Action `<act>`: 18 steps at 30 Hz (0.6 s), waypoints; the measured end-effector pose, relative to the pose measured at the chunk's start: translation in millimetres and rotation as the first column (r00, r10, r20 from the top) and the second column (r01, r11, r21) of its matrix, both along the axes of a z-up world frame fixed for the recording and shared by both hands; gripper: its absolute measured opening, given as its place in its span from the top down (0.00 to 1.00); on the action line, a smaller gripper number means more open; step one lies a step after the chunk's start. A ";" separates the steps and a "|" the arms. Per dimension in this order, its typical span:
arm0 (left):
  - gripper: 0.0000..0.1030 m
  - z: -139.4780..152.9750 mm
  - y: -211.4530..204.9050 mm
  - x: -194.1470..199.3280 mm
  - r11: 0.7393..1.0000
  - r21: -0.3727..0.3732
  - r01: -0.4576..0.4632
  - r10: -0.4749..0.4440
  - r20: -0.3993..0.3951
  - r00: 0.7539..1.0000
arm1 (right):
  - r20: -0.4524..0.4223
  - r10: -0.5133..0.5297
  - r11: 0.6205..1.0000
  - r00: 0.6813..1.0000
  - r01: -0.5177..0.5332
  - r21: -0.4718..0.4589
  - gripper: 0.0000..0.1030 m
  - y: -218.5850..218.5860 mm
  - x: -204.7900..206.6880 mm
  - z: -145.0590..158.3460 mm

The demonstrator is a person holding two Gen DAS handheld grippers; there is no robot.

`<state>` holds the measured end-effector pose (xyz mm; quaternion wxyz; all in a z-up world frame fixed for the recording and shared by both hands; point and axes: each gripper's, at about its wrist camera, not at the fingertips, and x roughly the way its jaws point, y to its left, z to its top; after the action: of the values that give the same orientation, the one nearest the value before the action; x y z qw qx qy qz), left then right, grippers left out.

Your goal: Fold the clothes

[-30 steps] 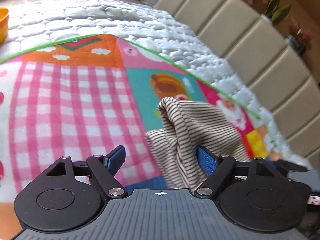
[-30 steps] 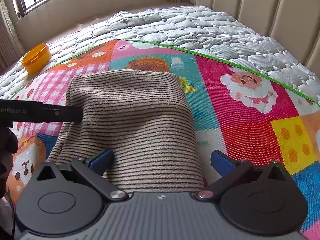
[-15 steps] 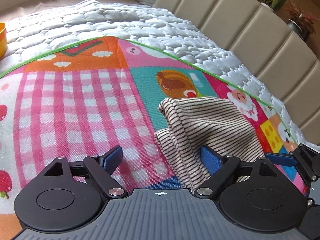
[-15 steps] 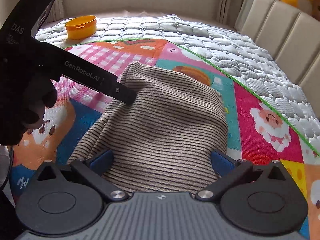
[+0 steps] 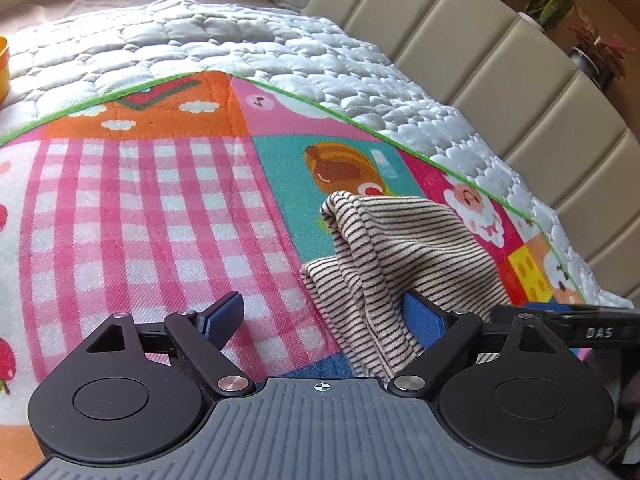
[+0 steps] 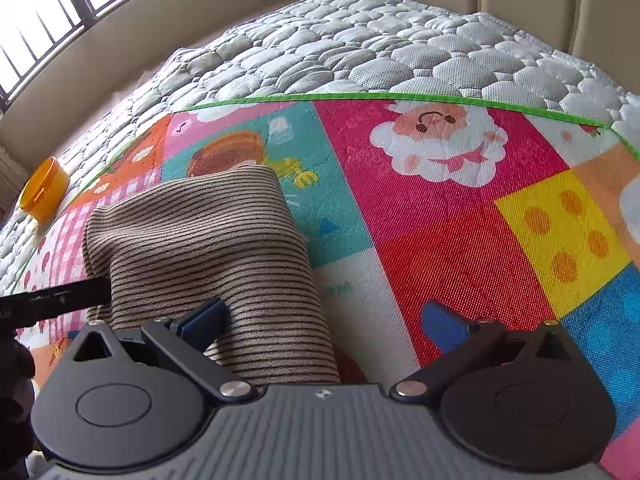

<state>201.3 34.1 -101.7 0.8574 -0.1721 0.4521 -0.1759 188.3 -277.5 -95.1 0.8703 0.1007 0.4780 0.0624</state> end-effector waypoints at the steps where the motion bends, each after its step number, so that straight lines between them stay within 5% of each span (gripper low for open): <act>1: 0.15 0.9 0.9 -3.3 0.999 -0.037 0.005 -0.007 -0.029 1.000 | 0.017 -0.003 1.000 1.000 0.003 -0.009 0.00 -1.7 -1.9 4.2; 4: 0.25 1.2 -6.5 -19.7 0.986 -0.155 0.062 -0.078 -0.102 0.992 | 0.069 -0.015 1.000 0.998 0.016 -0.023 0.00 -8.8 -6.5 17.4; 5: 0.46 2.3 -16.1 -26.1 0.982 -0.161 0.099 -0.117 -0.102 0.988 | 0.082 -0.018 1.000 0.996 0.019 -0.011 0.00 -12.3 -6.7 21.5; 6: 0.52 3.6 -26.4 -32.7 0.977 -0.163 0.139 -0.156 -0.100 0.983 | 0.087 -0.018 1.000 0.996 0.019 -0.002 0.00 -15.9 -6.8 24.7; 10: 0.53 15.1 -60.5 -52.2 0.956 -0.074 0.285 -0.288 -0.027 0.957 | 0.040 0.031 0.999 0.999 -0.032 0.030 0.00 -21.0 -6.0 23.1; 15: 0.44 0.6 -68.6 -55.3 0.960 -0.001 0.280 -0.278 -0.105 0.955 | -0.061 0.143 0.988 0.988 -0.138 0.073 0.00 -12.4 -13.1 3.0; 18: 0.44 0.2 -66.0 -50.5 0.964 -0.029 0.264 -0.265 -0.110 0.958 | -0.077 0.181 0.972 0.980 -0.167 0.168 0.18 -5.4 -15.9 -2.1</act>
<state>150.8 -31.9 -101.5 0.7979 -0.1260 0.5175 -0.2821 172.4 -282.9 -97.2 0.8277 0.1312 0.5178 0.1722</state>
